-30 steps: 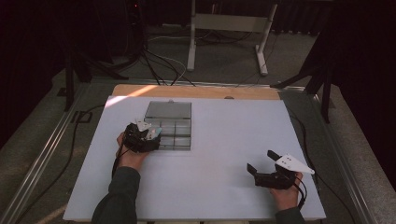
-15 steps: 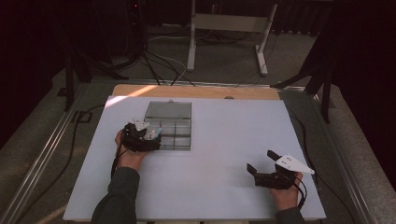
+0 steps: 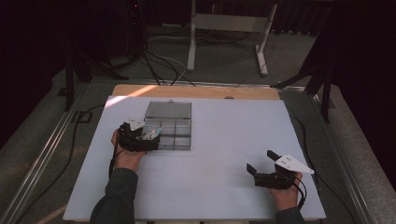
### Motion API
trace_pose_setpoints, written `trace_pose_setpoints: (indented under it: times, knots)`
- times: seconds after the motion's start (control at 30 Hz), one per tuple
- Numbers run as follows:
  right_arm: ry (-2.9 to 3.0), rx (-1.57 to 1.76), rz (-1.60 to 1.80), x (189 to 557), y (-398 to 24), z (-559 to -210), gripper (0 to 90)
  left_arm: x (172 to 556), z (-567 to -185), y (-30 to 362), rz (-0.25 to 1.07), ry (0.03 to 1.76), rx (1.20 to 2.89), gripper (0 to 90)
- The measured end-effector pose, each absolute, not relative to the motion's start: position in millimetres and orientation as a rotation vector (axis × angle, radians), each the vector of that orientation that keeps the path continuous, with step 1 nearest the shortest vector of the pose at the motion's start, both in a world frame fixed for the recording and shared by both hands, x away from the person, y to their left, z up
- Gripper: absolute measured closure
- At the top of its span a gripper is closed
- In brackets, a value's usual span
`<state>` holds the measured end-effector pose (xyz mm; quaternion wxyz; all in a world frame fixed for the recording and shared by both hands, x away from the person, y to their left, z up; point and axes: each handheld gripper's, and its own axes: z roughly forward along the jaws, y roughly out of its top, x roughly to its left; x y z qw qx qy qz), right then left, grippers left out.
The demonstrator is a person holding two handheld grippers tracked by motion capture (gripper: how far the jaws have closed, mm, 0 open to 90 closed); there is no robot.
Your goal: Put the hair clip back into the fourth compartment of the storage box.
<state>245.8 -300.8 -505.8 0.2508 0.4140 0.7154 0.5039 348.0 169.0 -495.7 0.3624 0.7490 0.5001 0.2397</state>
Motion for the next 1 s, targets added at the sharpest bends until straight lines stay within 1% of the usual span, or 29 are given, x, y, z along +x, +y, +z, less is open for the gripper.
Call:
trace_pose_setpoints:
  times: [0.43,0.67,1.0]
  knots:
    - [1.948,1.128,1.373,245.8,-300.5,-505.9,0.0,335.1,-480.4,179.7,0.625,1.241,1.879,0.7]
    - [1.947,1.129,1.375,245.5,-300.6,-505.8,0.0,323.0,-471.5,183.2,0.67,1.185,1.853,0.8]
    - [1.944,1.129,1.376,245.2,-300.8,-505.5,0.0,300.2,-461.8,189.6,0.68,1.093,1.807,0.8]
